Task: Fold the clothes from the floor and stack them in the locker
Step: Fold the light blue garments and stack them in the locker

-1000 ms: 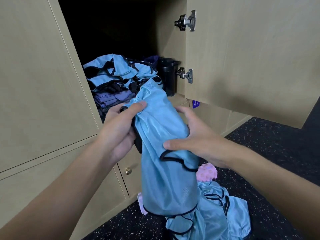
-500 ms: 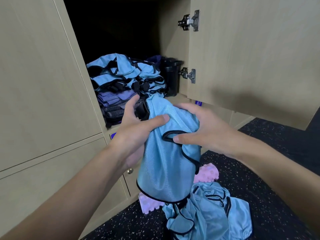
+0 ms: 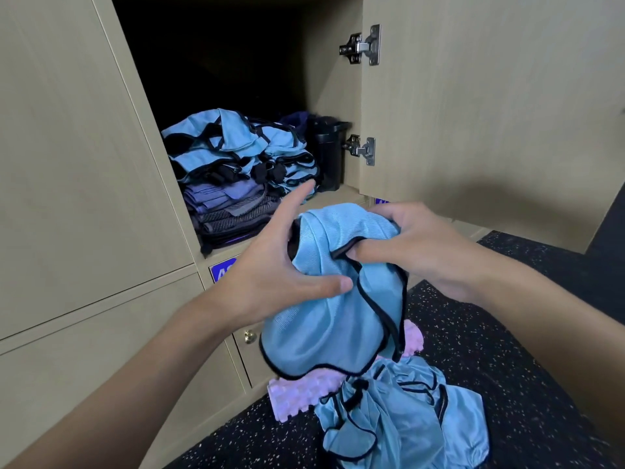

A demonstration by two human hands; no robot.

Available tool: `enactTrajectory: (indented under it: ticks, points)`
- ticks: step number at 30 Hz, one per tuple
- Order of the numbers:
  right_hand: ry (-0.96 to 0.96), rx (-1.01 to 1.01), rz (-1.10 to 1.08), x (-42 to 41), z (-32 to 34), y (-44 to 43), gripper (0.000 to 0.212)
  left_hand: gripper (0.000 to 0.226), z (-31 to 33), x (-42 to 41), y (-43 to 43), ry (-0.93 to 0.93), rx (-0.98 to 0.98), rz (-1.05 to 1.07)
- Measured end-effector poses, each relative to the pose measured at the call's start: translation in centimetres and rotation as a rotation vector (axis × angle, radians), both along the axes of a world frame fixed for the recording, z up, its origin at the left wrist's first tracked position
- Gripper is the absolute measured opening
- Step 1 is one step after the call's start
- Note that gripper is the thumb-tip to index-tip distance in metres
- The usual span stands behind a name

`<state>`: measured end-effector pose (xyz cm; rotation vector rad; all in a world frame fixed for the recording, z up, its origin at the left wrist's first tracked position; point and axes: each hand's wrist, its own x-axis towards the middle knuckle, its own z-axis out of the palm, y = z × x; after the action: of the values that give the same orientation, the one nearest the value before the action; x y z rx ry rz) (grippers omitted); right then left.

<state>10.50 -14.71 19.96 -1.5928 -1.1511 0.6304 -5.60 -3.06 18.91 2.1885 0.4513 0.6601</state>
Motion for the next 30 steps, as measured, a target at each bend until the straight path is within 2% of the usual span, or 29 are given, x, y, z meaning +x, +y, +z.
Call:
enactTrajectory:
  ticks: [3,5,6,8,10,12,13,16,19,21,24,27,30]
  points:
    - [0.062,-0.013,0.049,-0.2,0.1,-0.2,0.022,0.093,-0.1,0.1,-0.4,-0.106,-0.053,0.007]
    - [0.084,0.026,0.062,-0.3,0.1,-0.2,0.033,0.085,0.1,0.2,-0.4,-0.17,-0.073,0.07]
    - [0.085,0.055,0.068,-0.2,0.0,-0.1,0.044,0.084,0.1,0.3,-0.2,-0.203,-0.114,0.099]
    - [0.112,0.095,0.089,-0.1,-0.3,0.0,0.079,0.082,0.0,0.5,0.0,-0.28,-0.272,0.16]
    - [0.121,0.129,0.12,-0.2,-0.9,0.2,0.109,0.068,0.2,0.8,0.0,-0.358,-0.471,0.211]
    - [0.076,0.183,0.136,-0.6,-1.4,0.6,0.115,0.046,0.3,0.9,0.3,-0.385,-0.599,0.229]
    - [0.052,0.214,0.138,-0.8,-1.6,0.7,0.116,0.042,0.3,0.9,0.3,-0.377,-0.656,0.23]
    - [0.044,0.274,0.13,-1.2,-1.5,0.9,0.113,0.061,0.1,0.9,0.4,-0.395,-0.799,0.214]
    - [0.084,0.287,0.098,-1.1,-1.3,0.7,0.106,0.087,-0.1,0.9,0.4,-0.419,-0.65,0.206]
    - [0.129,0.287,0.072,-1.0,-1.2,0.7,0.103,0.108,-0.2,0.5,0.6,-0.374,-0.349,0.18]
    - [0.206,0.253,0.059,-1.0,-1.1,0.7,0.097,0.104,-0.1,-0.1,0.9,-0.245,0.041,0.067]
    - [0.28,0.247,0.047,-0.9,-0.9,0.6,0.096,0.1,-0.2,-0.5,1.3,-0.065,0.179,-0.011]
    - [0.345,0.233,0.069,-0.7,-0.7,0.5,0.094,0.11,-0.7,-0.7,1.6,0.042,0.283,-0.032]
